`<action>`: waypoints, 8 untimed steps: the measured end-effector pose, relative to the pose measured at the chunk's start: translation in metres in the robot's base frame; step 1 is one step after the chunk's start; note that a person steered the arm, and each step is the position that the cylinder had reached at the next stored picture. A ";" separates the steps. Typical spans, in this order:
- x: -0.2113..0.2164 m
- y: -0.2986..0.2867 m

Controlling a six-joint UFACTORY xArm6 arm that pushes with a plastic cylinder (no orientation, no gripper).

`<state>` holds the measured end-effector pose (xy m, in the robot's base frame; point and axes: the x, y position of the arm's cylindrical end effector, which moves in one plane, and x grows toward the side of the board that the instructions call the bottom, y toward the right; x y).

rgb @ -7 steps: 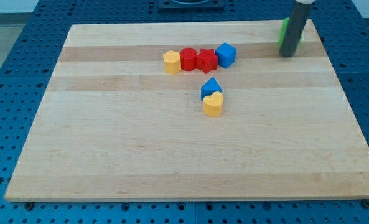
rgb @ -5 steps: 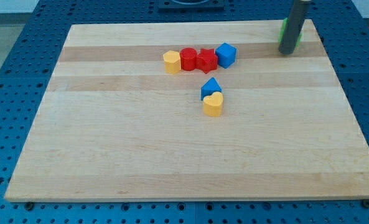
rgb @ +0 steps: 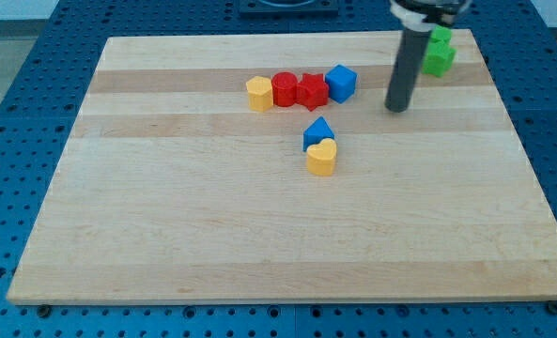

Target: Point your arm at center

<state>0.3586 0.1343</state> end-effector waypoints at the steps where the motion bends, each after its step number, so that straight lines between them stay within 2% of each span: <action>1: -0.003 -0.027; 4: -0.030 -0.076; 8: -0.077 -0.084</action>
<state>0.2813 0.0502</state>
